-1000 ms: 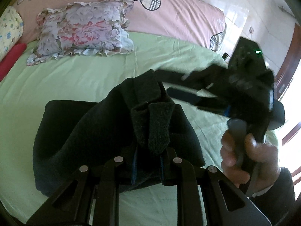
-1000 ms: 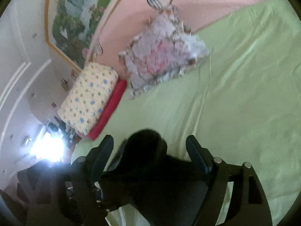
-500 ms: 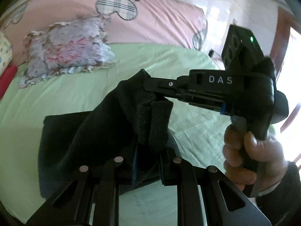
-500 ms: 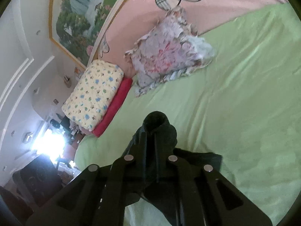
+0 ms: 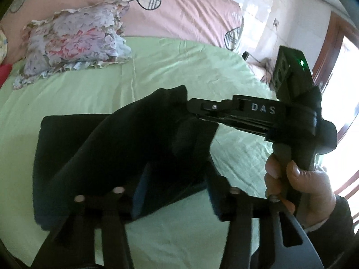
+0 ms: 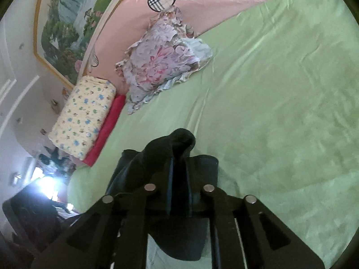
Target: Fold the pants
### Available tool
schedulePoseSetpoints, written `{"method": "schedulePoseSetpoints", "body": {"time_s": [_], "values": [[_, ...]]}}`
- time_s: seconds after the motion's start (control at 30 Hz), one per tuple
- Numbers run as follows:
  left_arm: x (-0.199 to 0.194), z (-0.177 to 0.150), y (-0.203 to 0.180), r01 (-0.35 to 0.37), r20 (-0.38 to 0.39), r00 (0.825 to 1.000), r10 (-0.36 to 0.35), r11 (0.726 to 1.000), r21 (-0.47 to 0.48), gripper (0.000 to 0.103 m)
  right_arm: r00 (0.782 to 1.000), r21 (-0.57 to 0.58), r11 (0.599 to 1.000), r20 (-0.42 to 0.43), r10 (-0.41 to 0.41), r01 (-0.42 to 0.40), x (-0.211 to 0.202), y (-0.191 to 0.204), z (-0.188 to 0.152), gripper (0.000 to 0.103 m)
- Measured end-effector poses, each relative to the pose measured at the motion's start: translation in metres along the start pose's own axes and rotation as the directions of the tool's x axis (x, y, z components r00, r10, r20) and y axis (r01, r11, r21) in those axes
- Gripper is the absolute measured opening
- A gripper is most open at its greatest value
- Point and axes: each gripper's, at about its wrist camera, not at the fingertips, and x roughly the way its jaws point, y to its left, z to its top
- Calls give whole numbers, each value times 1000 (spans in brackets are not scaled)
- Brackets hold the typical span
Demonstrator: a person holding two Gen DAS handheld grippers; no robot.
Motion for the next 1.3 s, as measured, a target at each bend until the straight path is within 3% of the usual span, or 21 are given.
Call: {"method": "schedulePoseSetpoints", "body": {"time_s": [0.07,0.1,0.13,0.47,0.9,1.3], "values": [[-11,-2,3,3,16,1000,-3,1000,-6,54,998,-28,998,12,-60,61,-7,7,-3,41],[-15,-2,4,4,21,1000,-4,1000,-10,55,997,-36,996,20,-80,81,-10,9,-4,57],[-19,-3,7,7,27,1000,-7,1000,-18,55,995,-42,995,30,-93,94,-14,11,-6,61],[-49,-8,45,-16,67,997,24,993,-117,61,986,38,993,117,-116,112,-41,19,-28,71],[-60,-16,91,-76,63,994,93,969,-234,64,977,43,985,131,-169,165,-30,39,-34,86],[-56,-16,121,-118,35,990,135,944,-308,65,972,82,977,108,-207,198,-7,38,-32,86]]}}
